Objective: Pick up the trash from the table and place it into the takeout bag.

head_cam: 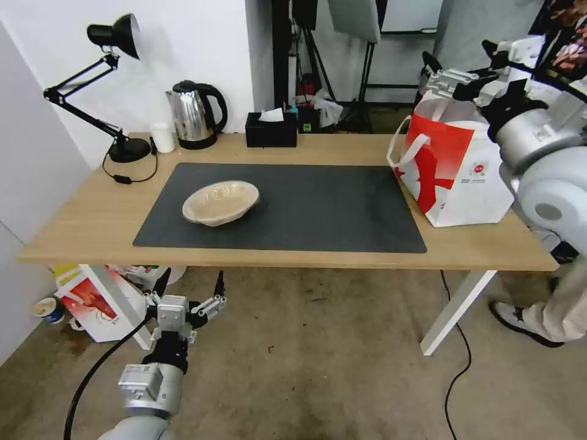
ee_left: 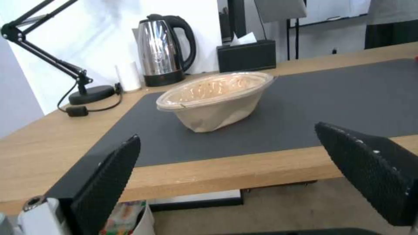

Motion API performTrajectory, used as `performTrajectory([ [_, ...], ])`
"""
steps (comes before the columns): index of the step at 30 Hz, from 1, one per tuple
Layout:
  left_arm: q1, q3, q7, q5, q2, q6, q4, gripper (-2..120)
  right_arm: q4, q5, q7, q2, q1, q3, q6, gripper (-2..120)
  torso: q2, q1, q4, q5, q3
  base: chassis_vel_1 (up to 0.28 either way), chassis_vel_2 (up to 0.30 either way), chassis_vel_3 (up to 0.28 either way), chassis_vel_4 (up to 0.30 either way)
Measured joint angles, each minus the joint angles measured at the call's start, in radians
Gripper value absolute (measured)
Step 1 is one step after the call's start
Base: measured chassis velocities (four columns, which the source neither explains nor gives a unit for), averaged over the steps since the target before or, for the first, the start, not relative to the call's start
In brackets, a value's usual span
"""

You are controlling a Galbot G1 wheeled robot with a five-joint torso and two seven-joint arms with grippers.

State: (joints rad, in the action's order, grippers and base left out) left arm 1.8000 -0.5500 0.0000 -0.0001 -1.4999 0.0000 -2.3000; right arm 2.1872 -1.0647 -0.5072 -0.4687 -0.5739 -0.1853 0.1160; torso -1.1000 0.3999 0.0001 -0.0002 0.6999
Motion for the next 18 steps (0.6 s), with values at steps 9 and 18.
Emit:
performTrajectory([
  [9,0.0,0.0,0.0,0.0,0.0,0.0,0.0,100,0.095,0.117,-0.056,-0.092,-0.261,-0.14,-0.033,100,0.0,0.0,-0.0002,0.0003,0.0,0.0,0.0,0.0,0.0],
  [18,0.0,0.0,0.0,0.0,0.0,0.0,0.0,100,0.141,0.237,-0.066,-0.207,-0.432,-0.289,-0.051,100,0.0,0.0,0.0001,0.0,0.0,0.0,0.0,0.0,0.0],
])
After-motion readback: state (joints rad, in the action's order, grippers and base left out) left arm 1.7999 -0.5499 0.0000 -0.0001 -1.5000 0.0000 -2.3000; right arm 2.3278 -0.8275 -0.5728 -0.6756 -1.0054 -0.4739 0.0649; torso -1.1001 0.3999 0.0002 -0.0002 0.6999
